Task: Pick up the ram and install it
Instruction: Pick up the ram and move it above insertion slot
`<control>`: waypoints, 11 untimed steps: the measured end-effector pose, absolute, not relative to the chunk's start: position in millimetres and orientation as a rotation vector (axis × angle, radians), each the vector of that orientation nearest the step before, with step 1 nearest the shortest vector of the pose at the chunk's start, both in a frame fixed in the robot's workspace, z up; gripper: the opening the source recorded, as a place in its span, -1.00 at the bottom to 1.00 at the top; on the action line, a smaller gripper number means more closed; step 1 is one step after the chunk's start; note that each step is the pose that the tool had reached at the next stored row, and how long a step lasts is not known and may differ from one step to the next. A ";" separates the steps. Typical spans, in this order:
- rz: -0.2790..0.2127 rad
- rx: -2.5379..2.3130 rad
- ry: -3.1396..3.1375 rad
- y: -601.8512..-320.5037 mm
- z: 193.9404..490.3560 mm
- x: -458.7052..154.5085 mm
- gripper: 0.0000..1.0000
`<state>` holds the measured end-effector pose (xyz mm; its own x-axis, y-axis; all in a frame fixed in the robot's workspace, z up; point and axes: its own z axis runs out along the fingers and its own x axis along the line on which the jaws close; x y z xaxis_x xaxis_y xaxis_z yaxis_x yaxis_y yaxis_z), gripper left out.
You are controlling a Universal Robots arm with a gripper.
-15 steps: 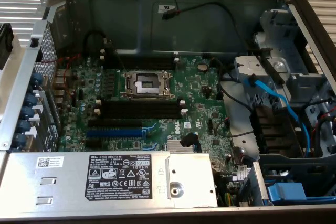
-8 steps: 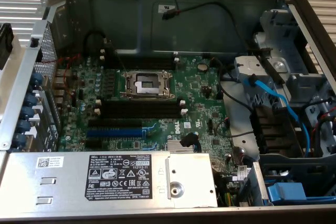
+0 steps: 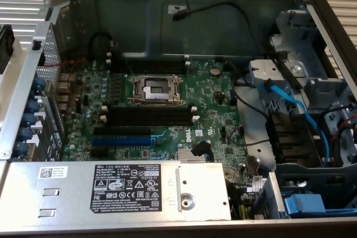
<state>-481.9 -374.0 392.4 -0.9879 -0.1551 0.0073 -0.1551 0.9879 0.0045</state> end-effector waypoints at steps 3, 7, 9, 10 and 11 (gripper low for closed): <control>-0.006 0.329 -3.117 -374.0 392.4 -481.9 -0.80; -0.005 0.443 -3.102 -374.0 392.4 -481.9 -0.80; -0.005 0.528 -3.089 -374.0 392.4 -481.9 -0.80; -0.005 0.585 -3.079 -374.0 392.4 -481.9 -0.80; -0.005 0.610 -3.074 -374.0 392.4 -481.9 -0.80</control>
